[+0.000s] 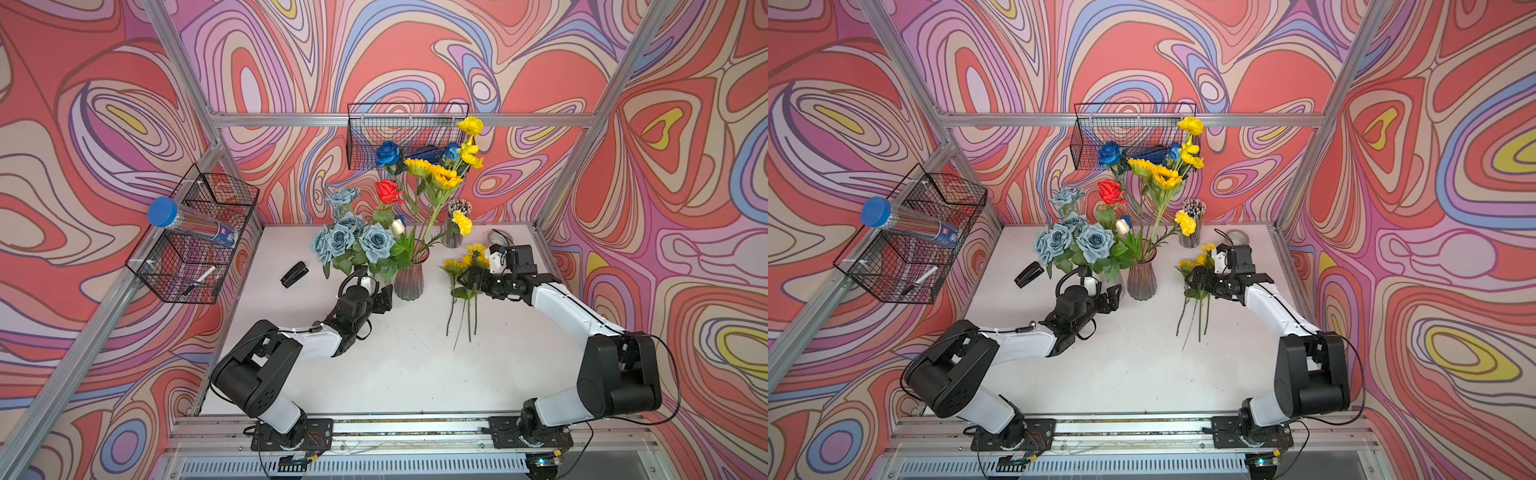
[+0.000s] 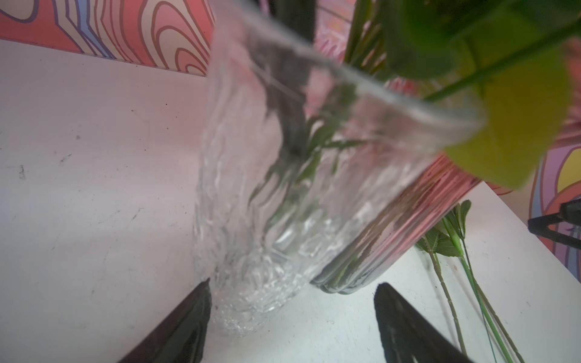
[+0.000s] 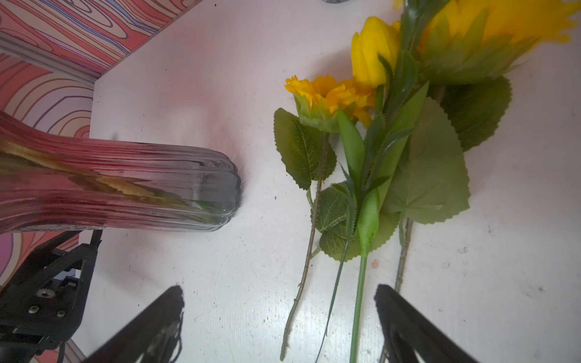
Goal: Pick out yellow flowers from the vase
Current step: Move the vase to the center of the board.
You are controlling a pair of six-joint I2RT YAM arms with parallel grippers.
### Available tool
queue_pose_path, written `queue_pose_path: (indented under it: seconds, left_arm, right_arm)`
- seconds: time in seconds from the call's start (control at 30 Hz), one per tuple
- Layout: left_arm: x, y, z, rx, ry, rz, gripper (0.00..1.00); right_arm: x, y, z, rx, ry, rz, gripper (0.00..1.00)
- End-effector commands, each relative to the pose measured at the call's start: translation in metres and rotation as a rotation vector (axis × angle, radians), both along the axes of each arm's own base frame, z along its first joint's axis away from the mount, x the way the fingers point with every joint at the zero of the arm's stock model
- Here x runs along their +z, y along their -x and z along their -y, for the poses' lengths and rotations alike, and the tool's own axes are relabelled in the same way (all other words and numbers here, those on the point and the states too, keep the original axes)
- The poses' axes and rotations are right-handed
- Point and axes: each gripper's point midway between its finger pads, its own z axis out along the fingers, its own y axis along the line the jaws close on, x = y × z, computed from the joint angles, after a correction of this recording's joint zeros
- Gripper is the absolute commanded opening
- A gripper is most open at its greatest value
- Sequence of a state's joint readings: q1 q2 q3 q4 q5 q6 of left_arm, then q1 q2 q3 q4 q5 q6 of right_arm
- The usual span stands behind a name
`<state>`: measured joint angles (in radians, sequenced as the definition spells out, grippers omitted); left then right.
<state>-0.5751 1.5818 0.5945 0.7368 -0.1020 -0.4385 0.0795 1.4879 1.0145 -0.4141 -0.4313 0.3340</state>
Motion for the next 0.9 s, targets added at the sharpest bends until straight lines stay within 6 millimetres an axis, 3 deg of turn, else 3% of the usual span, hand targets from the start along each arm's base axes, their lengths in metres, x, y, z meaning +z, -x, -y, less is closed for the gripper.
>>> queue_pose_path:
  seconds: [0.0, 0.87]
  left_arm:
    - [0.003, -0.010, -0.004, 0.035, -0.008, 0.007, 0.83]
    - [0.000, -0.037, -0.044, 0.216, -0.112, 0.007, 0.84]
  right_arm:
    - [0.007, 0.002, -0.002, 0.005, -0.013, 0.019, 0.98]
    - [0.012, 0.006, -0.007, 0.024, -0.033, 0.026, 0.98]
